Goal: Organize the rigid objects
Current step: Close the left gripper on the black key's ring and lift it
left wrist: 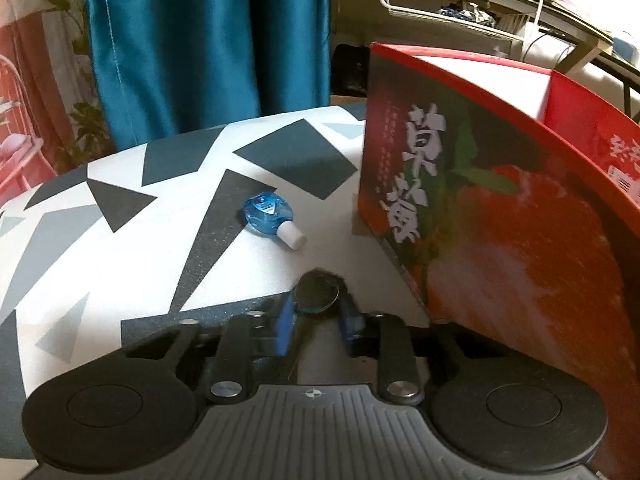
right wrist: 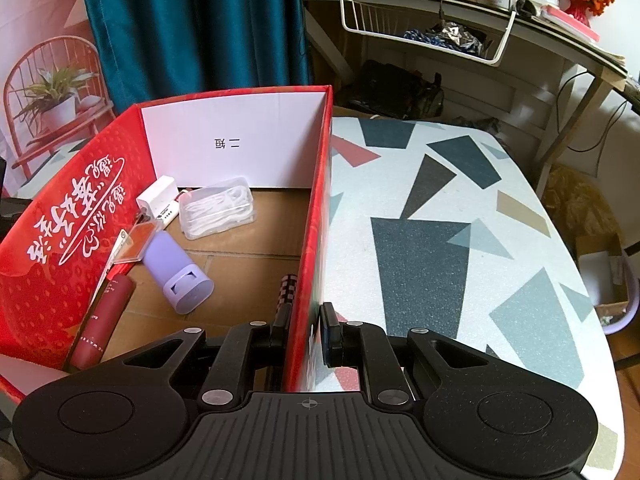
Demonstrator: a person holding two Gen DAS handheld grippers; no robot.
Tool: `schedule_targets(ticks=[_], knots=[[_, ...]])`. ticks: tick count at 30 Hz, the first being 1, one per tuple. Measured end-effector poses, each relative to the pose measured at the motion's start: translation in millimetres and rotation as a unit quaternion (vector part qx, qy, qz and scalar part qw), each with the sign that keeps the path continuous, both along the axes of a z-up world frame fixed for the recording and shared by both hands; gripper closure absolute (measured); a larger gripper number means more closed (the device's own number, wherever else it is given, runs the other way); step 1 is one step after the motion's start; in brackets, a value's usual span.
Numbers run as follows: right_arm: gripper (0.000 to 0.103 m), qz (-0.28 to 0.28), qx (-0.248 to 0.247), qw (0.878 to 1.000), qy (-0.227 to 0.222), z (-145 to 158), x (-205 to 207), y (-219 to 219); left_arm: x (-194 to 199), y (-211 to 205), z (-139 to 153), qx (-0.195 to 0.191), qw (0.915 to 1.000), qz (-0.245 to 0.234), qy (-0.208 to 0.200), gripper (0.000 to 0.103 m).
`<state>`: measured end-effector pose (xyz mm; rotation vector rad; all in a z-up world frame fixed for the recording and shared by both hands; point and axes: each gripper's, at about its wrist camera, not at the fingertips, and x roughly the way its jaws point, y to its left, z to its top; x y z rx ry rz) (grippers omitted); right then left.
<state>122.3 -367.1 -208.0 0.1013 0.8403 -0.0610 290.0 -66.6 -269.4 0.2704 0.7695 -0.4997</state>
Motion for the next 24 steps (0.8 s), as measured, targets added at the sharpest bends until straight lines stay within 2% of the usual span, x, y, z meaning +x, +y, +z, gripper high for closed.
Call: schedule_targets(ticks=[2,7,15,18,24], knots=[[0.090,0.000,0.001,1.000,0.000,0.0,0.2,-0.1,-4.8,-0.2,0.8,0.006,1.0000,-0.006,-0.001,0.093],[0.090,-0.001,0.000,1.000,0.000,0.1,0.4,0.1,-13.7,10.0,4.9,-0.010,0.9999,-0.004,0.000,0.094],[0.090,-0.002,0.001,1.000,0.000,-0.2,0.6,0.1,-26.1,23.9,18.6,-0.039,0.9992,0.005,-0.004,0.094],[0.090,-0.002,0.002,1.000,0.000,-0.2,0.5,0.0,-30.2,30.7,23.2,-0.057,0.9983,0.014,0.006,0.094],[0.090,-0.002,0.003,1.000,-0.001,-0.2,0.1,-0.3,-38.0,35.2,11.3,-0.040,0.9983,0.023,0.034,0.093]])
